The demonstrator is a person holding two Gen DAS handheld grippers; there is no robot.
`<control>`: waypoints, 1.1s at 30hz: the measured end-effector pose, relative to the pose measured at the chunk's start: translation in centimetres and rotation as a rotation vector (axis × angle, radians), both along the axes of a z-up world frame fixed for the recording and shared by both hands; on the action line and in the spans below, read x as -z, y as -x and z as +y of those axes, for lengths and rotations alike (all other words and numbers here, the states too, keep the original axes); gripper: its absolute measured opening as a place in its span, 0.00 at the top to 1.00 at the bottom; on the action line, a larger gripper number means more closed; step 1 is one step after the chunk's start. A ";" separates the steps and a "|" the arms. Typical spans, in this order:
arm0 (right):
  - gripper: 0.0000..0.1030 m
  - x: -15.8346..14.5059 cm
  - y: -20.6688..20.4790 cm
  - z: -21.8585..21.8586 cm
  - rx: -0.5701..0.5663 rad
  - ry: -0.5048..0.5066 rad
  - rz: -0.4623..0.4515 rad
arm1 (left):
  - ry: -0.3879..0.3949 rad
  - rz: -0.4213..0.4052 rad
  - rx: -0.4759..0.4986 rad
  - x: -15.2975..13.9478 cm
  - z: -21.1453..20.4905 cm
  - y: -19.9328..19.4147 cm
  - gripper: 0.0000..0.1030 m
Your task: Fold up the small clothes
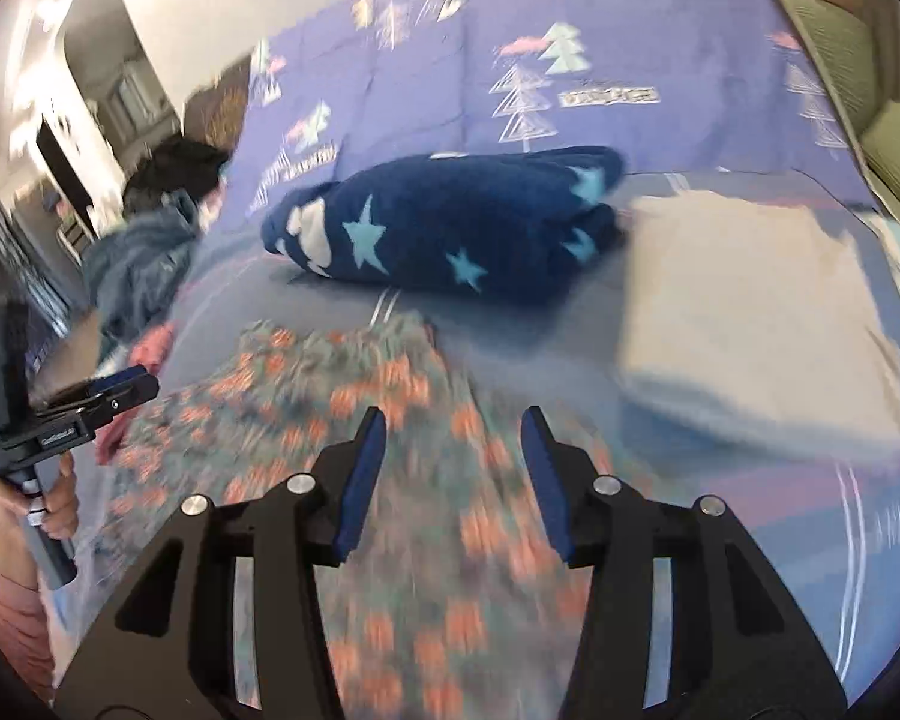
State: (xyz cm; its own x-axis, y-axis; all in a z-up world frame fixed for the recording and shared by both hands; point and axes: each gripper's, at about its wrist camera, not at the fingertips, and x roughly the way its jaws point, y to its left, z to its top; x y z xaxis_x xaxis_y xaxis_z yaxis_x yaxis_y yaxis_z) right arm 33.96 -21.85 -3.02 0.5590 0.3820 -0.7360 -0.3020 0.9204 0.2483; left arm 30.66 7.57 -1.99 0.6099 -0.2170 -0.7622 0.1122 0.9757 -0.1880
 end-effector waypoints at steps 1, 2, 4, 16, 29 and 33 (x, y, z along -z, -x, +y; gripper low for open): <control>0.53 0.6 -1.3 0.8 -0.007 0.012 0.019 | -0.001 0.023 0.001 0.7 -0.4 -1.3 0.40; 0.53 1.4 -3.0 1.8 -0.012 0.025 0.043 | -0.001 0.040 0.004 1.1 -0.7 -2.0 0.40; 0.53 2.8 -5.0 2.7 -0.015 0.038 0.081 | -0.001 0.090 0.015 2.5 -1.4 -4.2 0.40; 0.95 3.0 -6.2 2.8 0.034 0.017 -0.013 | -0.024 -0.052 0.037 2.8 -2.0 -6.7 0.96; 0.56 1.8 8.4 -5.9 0.120 0.023 -0.086 | -0.051 -0.119 -0.015 0.2 0.6 2.8 0.46; 0.53 3.1 19.6 -12.2 0.220 -0.005 -0.055 | -0.027 -0.168 -0.057 0.0 3.2 12.5 0.44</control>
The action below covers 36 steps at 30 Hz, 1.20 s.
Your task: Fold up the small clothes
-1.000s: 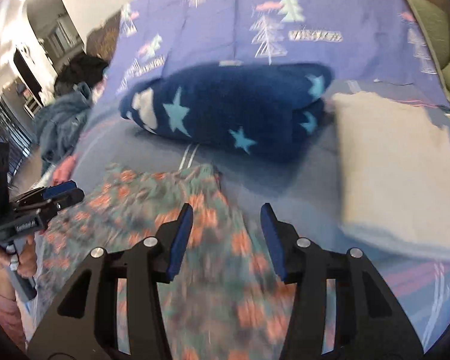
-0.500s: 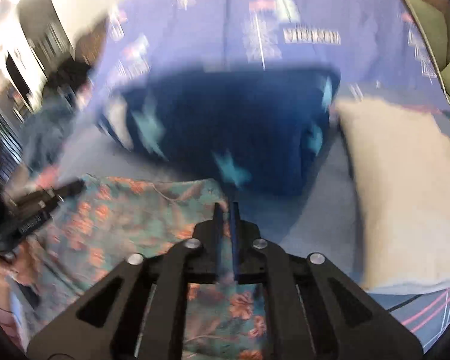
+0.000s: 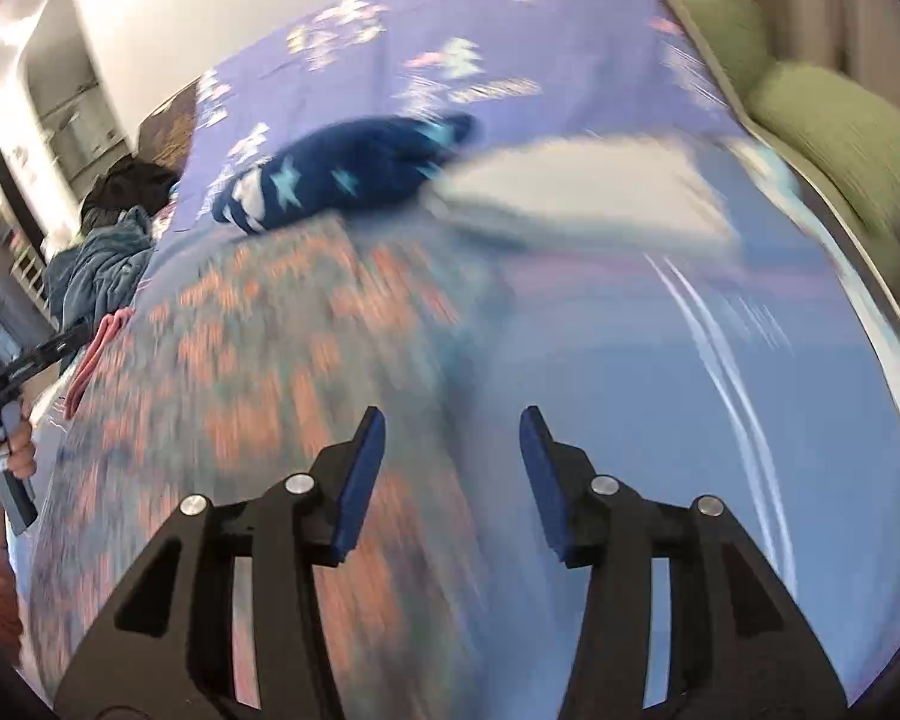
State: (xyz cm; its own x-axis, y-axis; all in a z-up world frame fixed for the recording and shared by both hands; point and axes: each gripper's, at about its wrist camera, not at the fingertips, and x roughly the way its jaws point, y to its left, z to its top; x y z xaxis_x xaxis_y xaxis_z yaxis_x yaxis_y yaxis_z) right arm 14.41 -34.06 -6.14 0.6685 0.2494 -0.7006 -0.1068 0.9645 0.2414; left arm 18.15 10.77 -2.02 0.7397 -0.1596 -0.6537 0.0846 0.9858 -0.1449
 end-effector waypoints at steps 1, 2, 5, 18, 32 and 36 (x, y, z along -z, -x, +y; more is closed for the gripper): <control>0.52 0.4 2.2 -1.0 0.023 -0.014 0.008 | 0.014 0.012 -0.017 0.4 0.7 2.9 0.43; 0.51 1.0 4.9 -2.3 0.054 -0.041 0.021 | 0.024 0.028 -0.033 0.7 1.1 4.8 0.41; 0.51 1.9 10.4 -4.2 0.089 -0.094 0.049 | 0.092 0.095 -0.113 2.2 2.7 10.7 0.32; 0.46 2.4 21.4 -3.9 -0.007 -0.140 0.045 | 0.206 0.159 -0.094 5.1 2.5 25.9 0.32; 0.44 3.6 31.3 -6.4 -0.035 -0.226 0.026 | 0.280 0.193 0.045 6.6 1.1 35.1 0.82; 0.42 4.3 31.3 -7.0 -0.060 -0.337 0.042 | 0.434 0.205 0.029 7.1 2.5 35.3 0.96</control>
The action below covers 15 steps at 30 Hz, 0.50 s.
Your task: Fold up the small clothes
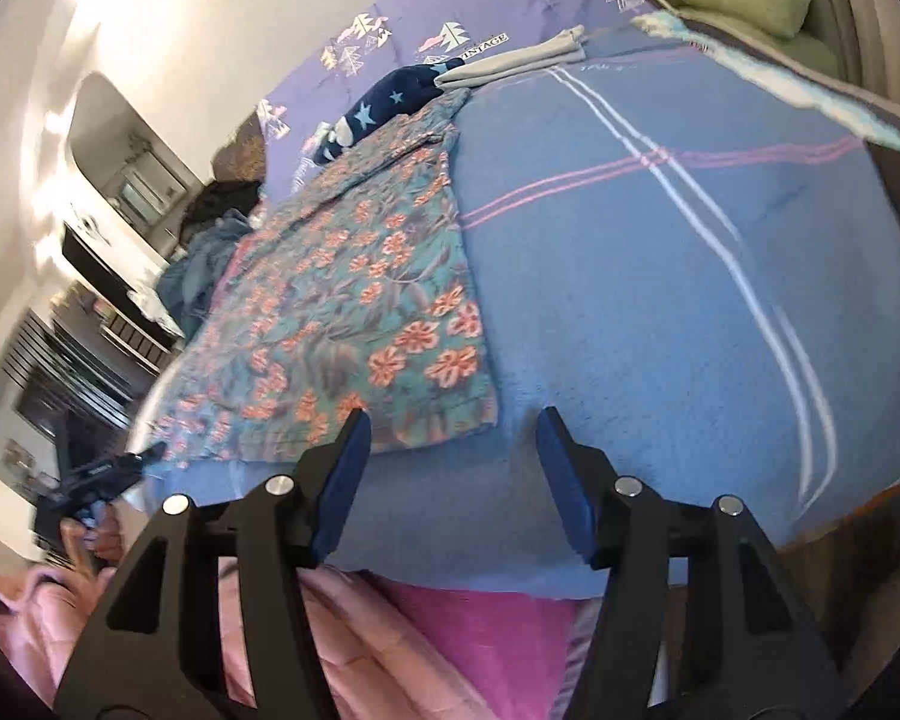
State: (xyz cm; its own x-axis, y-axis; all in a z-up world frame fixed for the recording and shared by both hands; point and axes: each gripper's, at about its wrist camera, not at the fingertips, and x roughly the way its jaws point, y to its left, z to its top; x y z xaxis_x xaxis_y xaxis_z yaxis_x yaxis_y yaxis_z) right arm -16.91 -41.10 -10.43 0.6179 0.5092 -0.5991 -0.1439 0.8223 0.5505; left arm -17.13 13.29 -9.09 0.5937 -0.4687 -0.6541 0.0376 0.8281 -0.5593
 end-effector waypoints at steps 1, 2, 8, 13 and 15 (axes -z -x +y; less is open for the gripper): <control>0.42 0.2 0.0 -0.1 0.001 -0.027 0.004 | 0.025 -0.055 -0.016 -1.1 0.7 0.5 0.96; 0.42 0.3 -0.3 -0.3 0.002 -0.063 0.009 | 0.046 -0.117 -0.027 -2.5 1.4 1.2 0.96; 0.41 0.4 -2.0 -0.3 -0.035 -0.135 0.034 | -0.031 -0.172 -0.014 -4.2 1.2 2.9 0.96; 0.65 0.7 -3.6 0.2 -0.094 -0.173 0.062 | -0.029 -0.080 -0.030 -1.1 1.0 1.8 0.96; 0.92 1.3 -4.6 0.3 -0.097 -0.186 0.114 | -0.006 -0.046 -0.035 -0.2 1.7 1.3 0.96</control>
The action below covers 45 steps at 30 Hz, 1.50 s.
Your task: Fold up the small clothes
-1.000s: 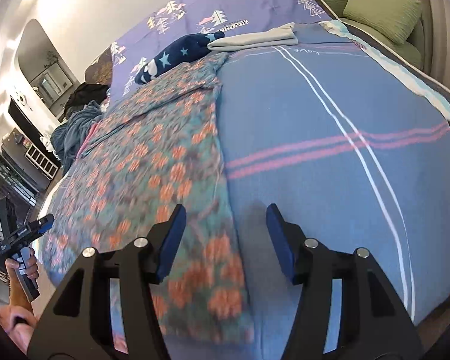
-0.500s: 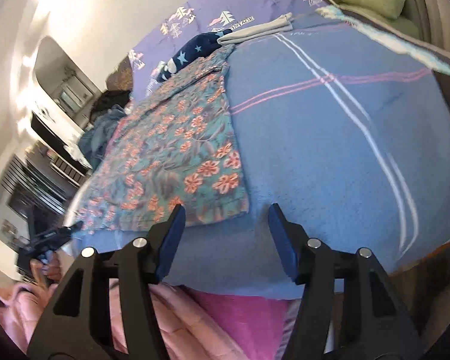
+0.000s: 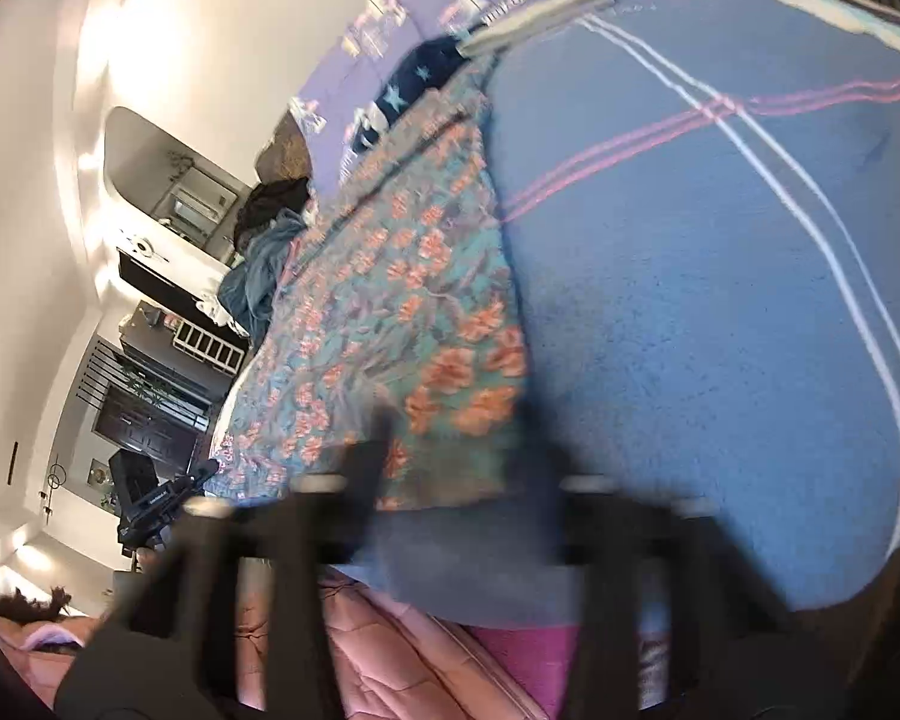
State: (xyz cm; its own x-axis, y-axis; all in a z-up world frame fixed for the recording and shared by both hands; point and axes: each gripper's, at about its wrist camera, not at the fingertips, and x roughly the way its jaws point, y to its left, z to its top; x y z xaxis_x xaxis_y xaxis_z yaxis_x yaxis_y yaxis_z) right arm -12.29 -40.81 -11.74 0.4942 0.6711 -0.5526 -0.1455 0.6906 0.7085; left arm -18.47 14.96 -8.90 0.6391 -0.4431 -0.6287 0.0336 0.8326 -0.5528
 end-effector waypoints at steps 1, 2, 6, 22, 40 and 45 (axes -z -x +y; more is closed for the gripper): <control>0.93 0.4 -0.3 -0.1 0.005 -0.025 0.029 | 0.014 0.020 -0.014 0.5 0.2 -0.3 0.93; 0.93 0.4 -0.3 -0.3 0.021 -0.059 0.029 | 0.041 0.036 -0.013 0.9 0.4 -0.5 0.90; 0.93 -2.7 1.5 -1.4 0.080 -0.136 -0.084 | 0.091 0.019 -0.045 0.0 0.8 -0.2 0.98; 0.93 -10.2 3.9 -0.6 0.123 -0.089 -0.312 | 0.116 -0.281 -0.092 -9.1 1.6 2.6 0.99; 0.93 -13.3 6.4 -0.2 0.143 0.025 -0.390 | -0.028 -0.283 -0.123 -11.7 1.3 5.0 1.00; 0.93 -11.3 5.2 -0.4 0.165 0.047 -0.323 | -0.028 -0.017 0.019 -4.4 -0.8 1.7 0.70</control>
State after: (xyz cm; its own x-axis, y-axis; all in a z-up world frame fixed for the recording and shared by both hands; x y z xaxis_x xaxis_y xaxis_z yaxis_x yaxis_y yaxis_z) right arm -17.46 -41.18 -0.46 0.7476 0.5457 -0.3785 -0.2410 0.7540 0.6111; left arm -20.15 14.17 -4.47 0.6415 -0.4378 -0.6299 0.0592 0.8470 -0.5284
